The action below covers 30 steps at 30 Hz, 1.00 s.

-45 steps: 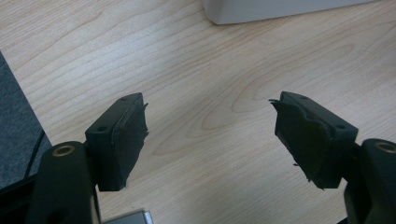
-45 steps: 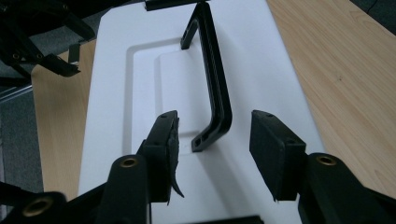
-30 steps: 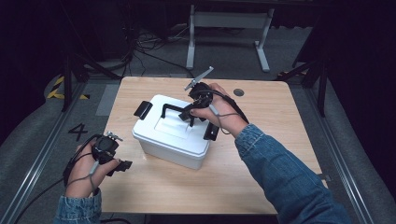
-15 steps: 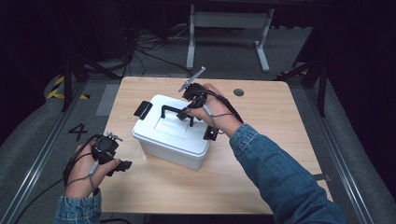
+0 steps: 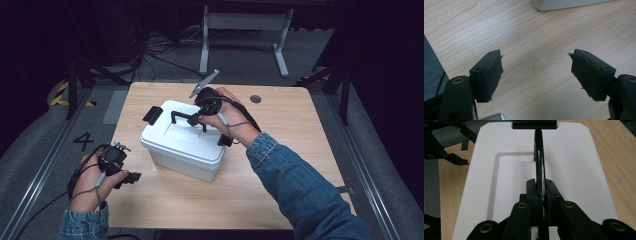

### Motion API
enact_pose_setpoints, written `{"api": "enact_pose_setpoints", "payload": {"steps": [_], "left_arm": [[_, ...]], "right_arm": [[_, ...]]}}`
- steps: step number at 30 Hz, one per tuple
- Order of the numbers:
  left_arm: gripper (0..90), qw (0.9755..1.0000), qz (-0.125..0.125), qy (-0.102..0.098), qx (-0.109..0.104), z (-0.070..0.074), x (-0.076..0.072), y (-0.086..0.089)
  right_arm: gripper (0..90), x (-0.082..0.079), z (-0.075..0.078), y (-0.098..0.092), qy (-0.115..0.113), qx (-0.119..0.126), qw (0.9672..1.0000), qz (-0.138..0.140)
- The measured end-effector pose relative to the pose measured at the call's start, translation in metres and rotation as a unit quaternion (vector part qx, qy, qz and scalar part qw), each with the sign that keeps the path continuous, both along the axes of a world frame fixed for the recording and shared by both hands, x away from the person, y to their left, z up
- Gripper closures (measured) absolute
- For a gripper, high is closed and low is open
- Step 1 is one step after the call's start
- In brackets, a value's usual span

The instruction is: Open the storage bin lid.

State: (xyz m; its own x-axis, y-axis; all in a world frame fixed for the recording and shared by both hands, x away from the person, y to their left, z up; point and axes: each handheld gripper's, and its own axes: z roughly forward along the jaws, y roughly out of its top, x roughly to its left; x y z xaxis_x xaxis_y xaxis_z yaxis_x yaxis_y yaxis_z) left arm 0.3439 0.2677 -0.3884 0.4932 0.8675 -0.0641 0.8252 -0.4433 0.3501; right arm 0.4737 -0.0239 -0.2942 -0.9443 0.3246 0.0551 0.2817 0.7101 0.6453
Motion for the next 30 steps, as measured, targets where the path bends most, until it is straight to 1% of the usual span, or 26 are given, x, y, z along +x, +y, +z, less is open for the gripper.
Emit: {"api": "enact_pose_setpoints", "payload": {"steps": [3, 10, 13, 18, 24, 30], "left_arm": [[25.7, 1.0000, 0.000, -0.002, 0.003, 0.000, 0.000, 0.000], [25.7, 1.0000, 0.004, -0.002, 0.002, 0.000, -0.001, 0.001], [25.7, 1.0000, 0.000, -0.002, 0.002, 0.000, -0.001, 0.001], [25.7, 1.0000, 0.000, 0.002, 0.001, -0.001, 0.000, 0.000], [25.7, 1.0000, 0.002, 0.001, 0.001, -0.001, 0.001, 0.000], [25.6, 1.0000, -0.001, 0.002, 0.002, -0.001, 0.002, -0.001]], "right_arm": [[84.6, 0.000, 0.007, -0.002, -0.004, 0.009, 0.9999, -0.001], [84.6, -0.003, 0.025, -0.009, -0.015, 0.025, 0.9996, 0.002], [84.6, -0.005, 0.031, -0.012, -0.021, 0.031, 0.9993, 0.005], [84.6, -0.009, 0.039, -0.018, -0.025, 0.037, 0.9990, 0.006], [84.6, -0.015, 0.048, -0.031, -0.030, 0.044, 0.9985, 0.010], [84.6, -0.022, 0.058, -0.051, -0.035, 0.048, 0.9982, 0.009]]}}
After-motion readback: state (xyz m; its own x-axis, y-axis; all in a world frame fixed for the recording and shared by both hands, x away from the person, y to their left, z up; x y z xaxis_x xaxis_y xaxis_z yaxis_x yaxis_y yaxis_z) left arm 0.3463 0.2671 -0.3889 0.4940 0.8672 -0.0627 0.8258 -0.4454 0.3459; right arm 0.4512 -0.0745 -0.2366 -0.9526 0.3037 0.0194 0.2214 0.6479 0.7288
